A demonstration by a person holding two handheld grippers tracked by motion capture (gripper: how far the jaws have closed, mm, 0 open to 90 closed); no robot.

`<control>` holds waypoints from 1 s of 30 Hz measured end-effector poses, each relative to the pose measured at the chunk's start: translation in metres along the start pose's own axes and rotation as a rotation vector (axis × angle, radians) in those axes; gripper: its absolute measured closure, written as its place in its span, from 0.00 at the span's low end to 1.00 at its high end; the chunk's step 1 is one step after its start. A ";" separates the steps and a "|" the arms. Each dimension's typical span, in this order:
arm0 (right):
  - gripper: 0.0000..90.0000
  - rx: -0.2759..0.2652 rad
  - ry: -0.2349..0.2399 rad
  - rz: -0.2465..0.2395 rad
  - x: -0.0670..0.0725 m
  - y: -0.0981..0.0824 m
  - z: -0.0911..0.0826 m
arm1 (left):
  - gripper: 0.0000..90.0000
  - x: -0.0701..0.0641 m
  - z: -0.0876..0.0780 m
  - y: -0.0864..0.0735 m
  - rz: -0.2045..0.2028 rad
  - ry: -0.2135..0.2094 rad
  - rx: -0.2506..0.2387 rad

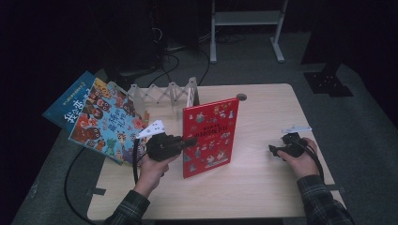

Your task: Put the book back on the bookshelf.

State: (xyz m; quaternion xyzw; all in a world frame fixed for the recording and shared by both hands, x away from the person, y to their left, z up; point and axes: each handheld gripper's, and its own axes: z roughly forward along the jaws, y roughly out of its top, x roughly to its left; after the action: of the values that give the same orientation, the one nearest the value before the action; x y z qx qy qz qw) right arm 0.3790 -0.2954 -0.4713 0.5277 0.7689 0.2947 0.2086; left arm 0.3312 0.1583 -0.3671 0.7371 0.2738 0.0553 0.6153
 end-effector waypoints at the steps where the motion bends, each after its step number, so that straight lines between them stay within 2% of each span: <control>1: 0.29 0.002 0.001 0.003 -0.001 -0.001 0.001 | 0.88 0.001 -0.002 0.001 -0.003 0.003 -0.004; 6: 0.27 0.005 0.007 0.022 -0.004 -0.002 0.004 | 0.88 0.002 -0.011 0.003 -0.006 0.018 -0.022; 10: 0.16 -0.019 -0.001 0.036 -0.007 -0.006 0.007 | 0.88 0.003 -0.020 0.003 -0.007 0.037 -0.029; 13: 0.14 -0.054 -0.007 0.038 -0.007 -0.010 0.009 | 0.88 0.004 -0.027 0.002 -0.013 0.051 -0.034; 15: 0.13 -0.084 -0.005 0.038 -0.007 -0.012 0.010 | 0.88 0.005 -0.031 0.001 -0.021 0.059 -0.041; 23: 0.13 -0.085 -0.006 0.039 -0.007 -0.012 0.010 | 0.88 0.010 -0.058 -0.003 -0.051 0.100 -0.074; 30: 0.13 -0.086 -0.006 0.038 -0.007 -0.012 0.010 | 0.88 0.018 -0.083 -0.004 -0.061 0.148 -0.108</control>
State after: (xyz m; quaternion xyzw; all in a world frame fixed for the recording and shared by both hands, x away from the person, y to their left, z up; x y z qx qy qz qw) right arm 0.3795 -0.3029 -0.4868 0.5337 0.7448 0.3297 0.2275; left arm 0.3099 0.2396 -0.3560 0.6881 0.3375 0.1056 0.6337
